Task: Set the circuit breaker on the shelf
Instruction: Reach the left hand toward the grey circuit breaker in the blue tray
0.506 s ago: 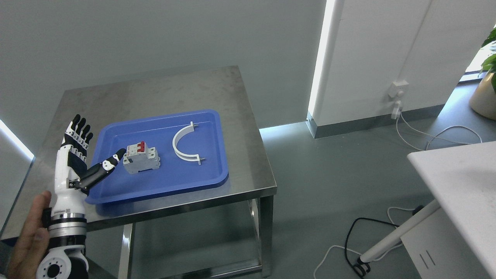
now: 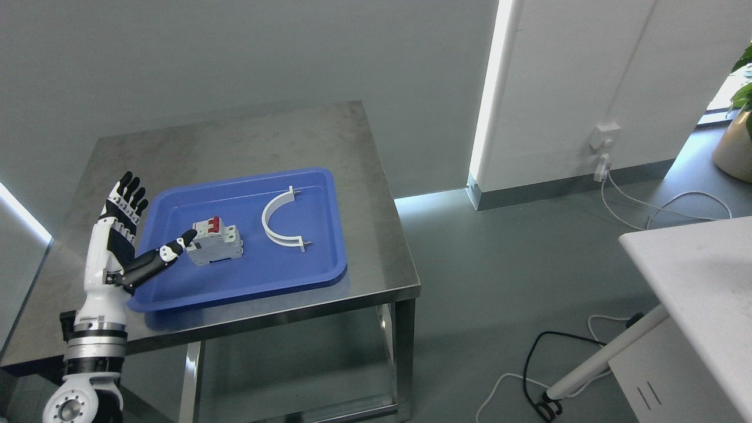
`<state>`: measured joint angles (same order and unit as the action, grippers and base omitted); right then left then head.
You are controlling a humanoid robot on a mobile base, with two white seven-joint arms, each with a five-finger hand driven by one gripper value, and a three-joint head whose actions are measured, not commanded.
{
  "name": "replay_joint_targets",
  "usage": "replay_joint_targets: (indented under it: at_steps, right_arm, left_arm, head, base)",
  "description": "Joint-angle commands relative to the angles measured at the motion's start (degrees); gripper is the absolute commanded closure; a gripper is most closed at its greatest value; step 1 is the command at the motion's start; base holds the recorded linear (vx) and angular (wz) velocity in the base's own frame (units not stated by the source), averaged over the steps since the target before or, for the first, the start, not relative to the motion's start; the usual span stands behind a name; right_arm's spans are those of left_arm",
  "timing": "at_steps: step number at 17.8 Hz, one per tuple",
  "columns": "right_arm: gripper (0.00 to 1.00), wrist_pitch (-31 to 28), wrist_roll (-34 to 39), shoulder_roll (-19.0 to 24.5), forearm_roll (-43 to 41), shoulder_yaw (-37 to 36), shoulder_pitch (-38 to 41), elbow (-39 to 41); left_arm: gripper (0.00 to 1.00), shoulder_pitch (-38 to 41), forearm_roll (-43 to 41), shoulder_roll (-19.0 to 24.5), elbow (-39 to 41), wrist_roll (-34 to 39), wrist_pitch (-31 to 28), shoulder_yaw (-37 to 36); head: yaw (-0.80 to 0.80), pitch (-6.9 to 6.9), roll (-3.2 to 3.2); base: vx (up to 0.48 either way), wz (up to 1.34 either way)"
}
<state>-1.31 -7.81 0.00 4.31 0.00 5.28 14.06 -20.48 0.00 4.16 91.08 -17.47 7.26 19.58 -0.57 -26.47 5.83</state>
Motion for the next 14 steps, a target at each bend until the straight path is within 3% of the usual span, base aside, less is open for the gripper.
replay_joint_targets:
  at_steps: [1,6,10,14]
  right_arm:
    - [0.00,-3.17,-0.01,-1.00,0.00,1.14,0.00,0.01]
    - [0.00,-3.17,-0.01,-1.00,0.00,1.14,0.00,0.01]
    - [0.00,-3.17,-0.01,-1.00,0.00,1.14,0.00,0.01]
    - [0.00,-3.17,-0.01,-1.00,0.00,1.14,0.00,0.01]
  left_arm:
    - [0.00,-3.50,-2.17,14.82,-3.80,-3.97,-1.37,-6.65]
    - [0.00,-3.95,-7.29,14.92,-5.92,-8.90,-4.26,-8.16]
    - [0.04,-4.56,-8.86,15.00,-6.18,-17.67,-13.31,-8.86]
    - [0.04,-9.74,-15.72,14.57,-9.34,-18.83,-15.52,-9.39]
  head:
    - [0.00,0.00,0.00]
    - [0.00,0.00,0.00]
    - [0.00,0.00,0.00]
    - [0.00,0.00,0.00]
  base:
    - [0.016,-0.05]
    - [0.014,0.02]
    - [0.003,0.00]
    - [-0.003,0.00]
